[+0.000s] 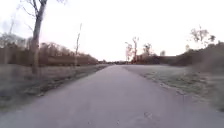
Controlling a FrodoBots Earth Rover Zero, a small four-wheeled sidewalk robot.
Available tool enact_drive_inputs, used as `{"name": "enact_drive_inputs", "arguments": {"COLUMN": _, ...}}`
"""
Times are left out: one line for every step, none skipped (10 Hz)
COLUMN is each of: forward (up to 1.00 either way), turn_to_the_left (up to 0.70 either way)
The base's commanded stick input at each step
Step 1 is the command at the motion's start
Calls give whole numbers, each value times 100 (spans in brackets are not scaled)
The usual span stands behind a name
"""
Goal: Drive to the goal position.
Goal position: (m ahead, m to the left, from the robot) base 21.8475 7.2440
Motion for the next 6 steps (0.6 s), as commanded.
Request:
{"name": "enact_drive_inputs", "arguments": {"forward": 100, "turn_to_the_left": 1}}
{"name": "enact_drive_inputs", "arguments": {"forward": 100, "turn_to_the_left": 1}}
{"name": "enact_drive_inputs", "arguments": {"forward": 100, "turn_to_the_left": 1}}
{"name": "enact_drive_inputs", "arguments": {"forward": 100, "turn_to_the_left": 1}}
{"name": "enact_drive_inputs", "arguments": {"forward": 100, "turn_to_the_left": 1}}
{"name": "enact_drive_inputs", "arguments": {"forward": 100, "turn_to_the_left": 1}}
